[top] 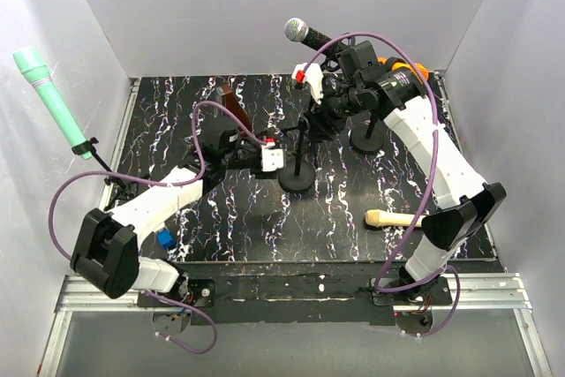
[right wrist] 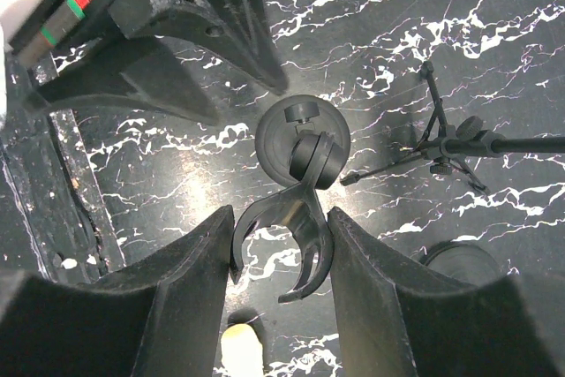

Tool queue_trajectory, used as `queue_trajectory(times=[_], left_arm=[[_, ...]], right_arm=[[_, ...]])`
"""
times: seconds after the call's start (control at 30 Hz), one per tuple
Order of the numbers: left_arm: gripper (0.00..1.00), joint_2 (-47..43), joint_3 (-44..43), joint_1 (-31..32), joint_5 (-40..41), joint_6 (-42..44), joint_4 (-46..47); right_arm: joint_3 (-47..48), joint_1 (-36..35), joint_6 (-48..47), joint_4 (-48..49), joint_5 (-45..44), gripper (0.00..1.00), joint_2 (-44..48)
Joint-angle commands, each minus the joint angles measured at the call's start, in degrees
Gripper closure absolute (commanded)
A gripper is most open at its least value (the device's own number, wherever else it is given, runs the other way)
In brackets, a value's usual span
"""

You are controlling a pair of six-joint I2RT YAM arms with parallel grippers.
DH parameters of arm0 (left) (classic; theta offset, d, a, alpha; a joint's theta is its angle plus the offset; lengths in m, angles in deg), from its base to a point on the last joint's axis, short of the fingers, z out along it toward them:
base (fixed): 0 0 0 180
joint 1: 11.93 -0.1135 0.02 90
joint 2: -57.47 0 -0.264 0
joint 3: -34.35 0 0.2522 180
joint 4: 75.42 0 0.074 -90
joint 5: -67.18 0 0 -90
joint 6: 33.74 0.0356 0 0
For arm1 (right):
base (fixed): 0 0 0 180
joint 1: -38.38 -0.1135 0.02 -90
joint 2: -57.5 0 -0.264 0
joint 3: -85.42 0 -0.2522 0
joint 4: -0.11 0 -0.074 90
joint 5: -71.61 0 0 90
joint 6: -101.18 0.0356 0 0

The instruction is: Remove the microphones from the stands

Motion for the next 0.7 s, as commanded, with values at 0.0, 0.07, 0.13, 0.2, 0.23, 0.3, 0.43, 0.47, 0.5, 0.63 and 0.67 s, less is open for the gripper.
queue_trajectory(times=[0.0,0.07,0.13,0.2,0.23,0.3,0.43,0.47,0.5,0.63,0.67], left_arm=[[0.41,2.1,0.7,2.1,6.8,8.4,12.9],[0.44,3.0,0.7,2.8,6.8,9.7,12.8],[0.48,4.2,0.5,3.1,6.7,10.5,12.2],[0.51,5.1,-0.5,3.2,6.1,11.8,10.3],[0.52,5.6,-0.9,3.2,6.1,12.3,9.0],[0.53,6.2,-1.5,3.2,6.0,13.0,7.3],[0.53,7.3,-1.4,3.2,5.9,14.8,6.4],[0.54,7.5,-1.5,3.3,5.9,14.9,6.5],[0.55,7.9,-1.6,3.3,6.0,14.9,6.7],[0.62,9.2,-2.1,3.9,7.5,14.1,7.9],[0.63,9.6,-2.1,4.0,8.2,14.1,8.3]], right_arm=[[2.1,-0.2,-0.4,0.0,0.4,0.47,0.4],[2.4,-0.2,-0.2,0.0,0.4,0.47,0.2],[2.9,-0.2,-0.2,-0.2,0.4,0.47,-0.1],[3.0,-0.2,-0.1,-0.4,0.4,0.47,-0.1],[3.0,-0.2,-0.2,-0.4,0.4,0.47,-0.1],[3.0,-0.2,-0.2,-0.5,0.2,0.47,0.0],[3.1,-0.2,-0.1,-0.4,0.2,0.47,-0.1],[3.1,-0.2,-0.2,-0.4,0.2,0.47,-0.1],[3.1,-0.2,0.0,-0.4,0.2,0.47,-0.2],[3.2,-0.2,0.0,-0.4,0.3,0.47,-0.2],[3.2,-0.2,0.2,-0.4,0.4,0.47,-0.2]])
